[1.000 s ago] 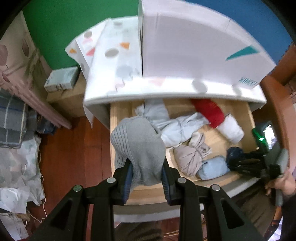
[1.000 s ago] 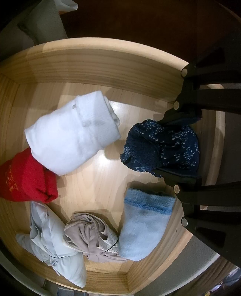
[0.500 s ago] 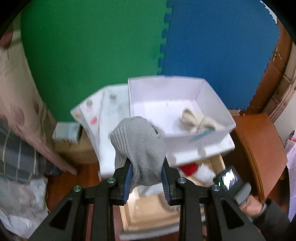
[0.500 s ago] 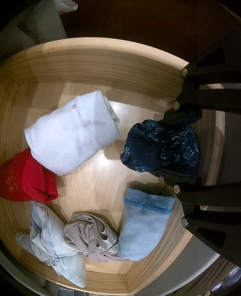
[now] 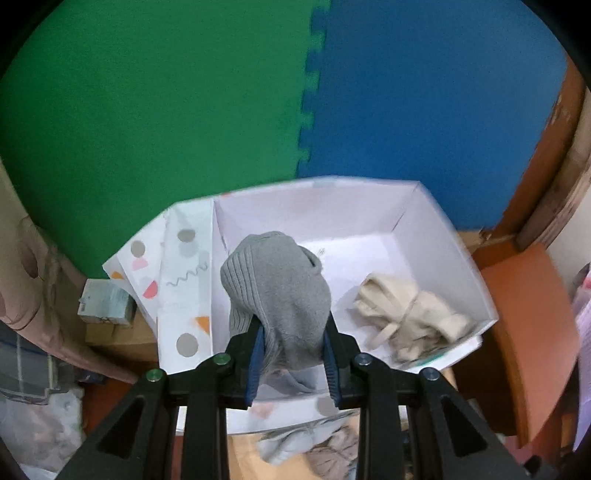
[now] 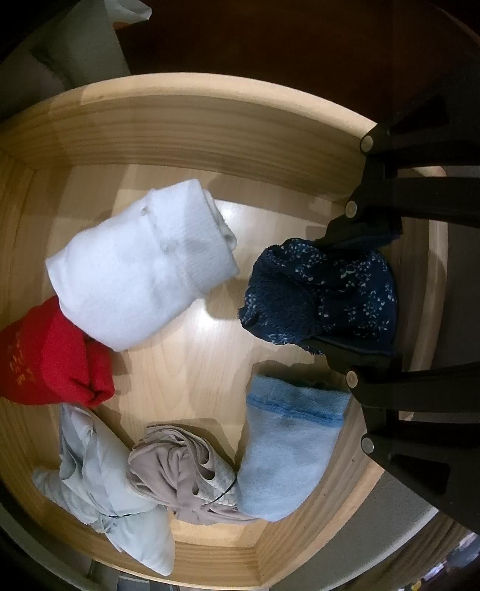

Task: Take underwear out of drawer
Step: 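Carry the grey knit item into the white box and open the left gripper, then lift the dark blue underwear toward the white box with the right gripper while the left returns over the drawer, then lower the dark blue underwear into the white box and open the right gripper, then return the right gripper to the drawer and grasp the light blue folded underwear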

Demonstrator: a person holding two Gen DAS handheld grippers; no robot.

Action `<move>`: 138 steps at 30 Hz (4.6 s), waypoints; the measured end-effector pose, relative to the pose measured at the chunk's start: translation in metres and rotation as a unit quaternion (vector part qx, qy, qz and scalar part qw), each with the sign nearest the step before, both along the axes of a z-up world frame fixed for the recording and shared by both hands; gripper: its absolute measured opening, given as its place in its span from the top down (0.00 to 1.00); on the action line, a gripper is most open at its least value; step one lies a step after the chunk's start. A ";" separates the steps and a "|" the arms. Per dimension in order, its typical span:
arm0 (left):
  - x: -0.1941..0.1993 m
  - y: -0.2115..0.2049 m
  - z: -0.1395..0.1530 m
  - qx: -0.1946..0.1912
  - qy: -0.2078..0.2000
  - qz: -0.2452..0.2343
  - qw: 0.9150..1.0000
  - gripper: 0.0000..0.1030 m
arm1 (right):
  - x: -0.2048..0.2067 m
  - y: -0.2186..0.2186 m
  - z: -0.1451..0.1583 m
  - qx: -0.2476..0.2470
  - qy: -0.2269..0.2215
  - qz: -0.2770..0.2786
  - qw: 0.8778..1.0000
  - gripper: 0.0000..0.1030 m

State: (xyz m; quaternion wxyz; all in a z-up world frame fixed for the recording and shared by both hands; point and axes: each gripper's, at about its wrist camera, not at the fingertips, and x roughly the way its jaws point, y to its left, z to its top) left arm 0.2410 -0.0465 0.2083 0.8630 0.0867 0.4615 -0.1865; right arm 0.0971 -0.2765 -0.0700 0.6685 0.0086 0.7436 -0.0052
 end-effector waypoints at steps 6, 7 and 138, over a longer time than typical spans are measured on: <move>0.014 -0.014 -0.039 0.034 0.031 0.006 0.999 0.72 | 0.001 0.001 -0.002 0.000 0.002 0.004 1.000 0.63; 0.015 -0.013 -0.045 0.040 0.039 0.011 0.998 0.72 | 0.001 0.001 -0.003 0.000 0.002 0.005 1.000 0.63; -0.164 0.115 -0.203 0.004 0.088 0.128 0.988 0.56 | 0.043 0.033 0.234 -0.021 -0.181 -0.016 0.983 0.41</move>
